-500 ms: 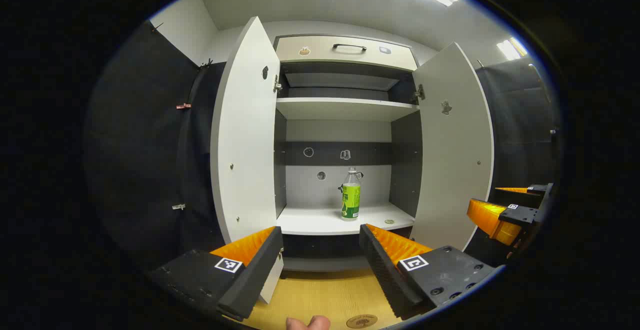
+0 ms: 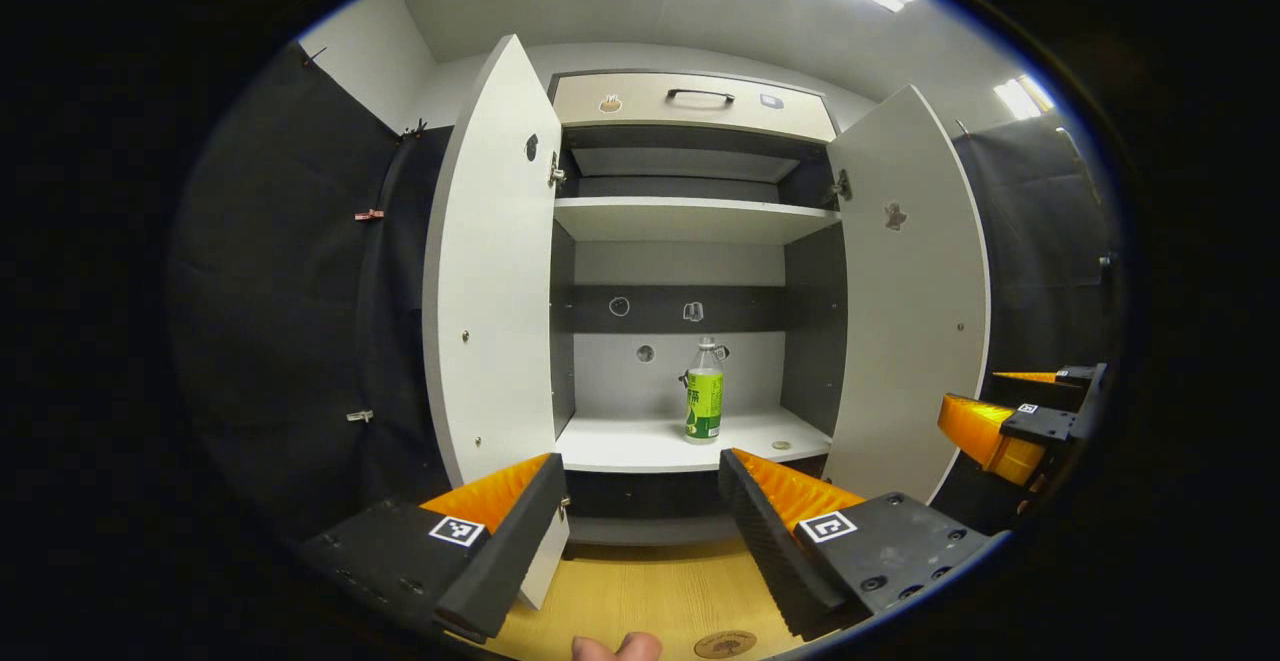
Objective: Grasp the bottle in the cabinet with the left hand and place it on the coaster, then close the right door with the right hand and the left door with the left hand.
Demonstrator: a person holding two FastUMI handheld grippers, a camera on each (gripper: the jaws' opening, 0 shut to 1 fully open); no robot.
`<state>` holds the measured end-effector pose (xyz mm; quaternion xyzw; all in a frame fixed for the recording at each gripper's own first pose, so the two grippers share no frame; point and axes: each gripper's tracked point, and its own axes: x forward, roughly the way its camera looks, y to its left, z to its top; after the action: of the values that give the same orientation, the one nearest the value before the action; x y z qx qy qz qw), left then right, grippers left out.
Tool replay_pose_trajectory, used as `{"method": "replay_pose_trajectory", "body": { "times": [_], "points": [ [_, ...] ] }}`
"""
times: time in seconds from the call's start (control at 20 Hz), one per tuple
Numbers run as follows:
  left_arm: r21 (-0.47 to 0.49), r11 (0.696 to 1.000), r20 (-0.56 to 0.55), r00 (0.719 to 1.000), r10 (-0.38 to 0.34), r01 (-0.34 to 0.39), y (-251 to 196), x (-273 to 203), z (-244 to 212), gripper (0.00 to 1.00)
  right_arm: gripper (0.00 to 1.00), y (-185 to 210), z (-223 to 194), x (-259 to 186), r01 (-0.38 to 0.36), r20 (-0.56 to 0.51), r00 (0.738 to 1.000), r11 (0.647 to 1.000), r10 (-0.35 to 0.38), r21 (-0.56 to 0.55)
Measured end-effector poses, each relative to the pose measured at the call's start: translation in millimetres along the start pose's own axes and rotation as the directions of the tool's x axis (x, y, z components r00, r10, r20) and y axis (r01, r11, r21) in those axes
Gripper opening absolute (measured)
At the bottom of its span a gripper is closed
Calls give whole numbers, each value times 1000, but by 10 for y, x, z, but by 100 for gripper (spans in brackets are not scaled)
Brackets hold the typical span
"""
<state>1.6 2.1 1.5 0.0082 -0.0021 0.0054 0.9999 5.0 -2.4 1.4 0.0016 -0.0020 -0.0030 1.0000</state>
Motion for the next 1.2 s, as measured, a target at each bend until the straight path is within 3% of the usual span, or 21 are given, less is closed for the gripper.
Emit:
{"method": "replay_pose_trajectory", "body": {
  "times": [0.8,1.2],
  "points": [
    [13,1000,-1,1000,-2,2,-4,24,9,98,98,92,86,1,-23,24,999,1000,23,6],
    [13,998,23,998,-55,55,-356,605,60,98,98,-177,62,-71,-6,17,1000,1000,5,25]
  ]
}}
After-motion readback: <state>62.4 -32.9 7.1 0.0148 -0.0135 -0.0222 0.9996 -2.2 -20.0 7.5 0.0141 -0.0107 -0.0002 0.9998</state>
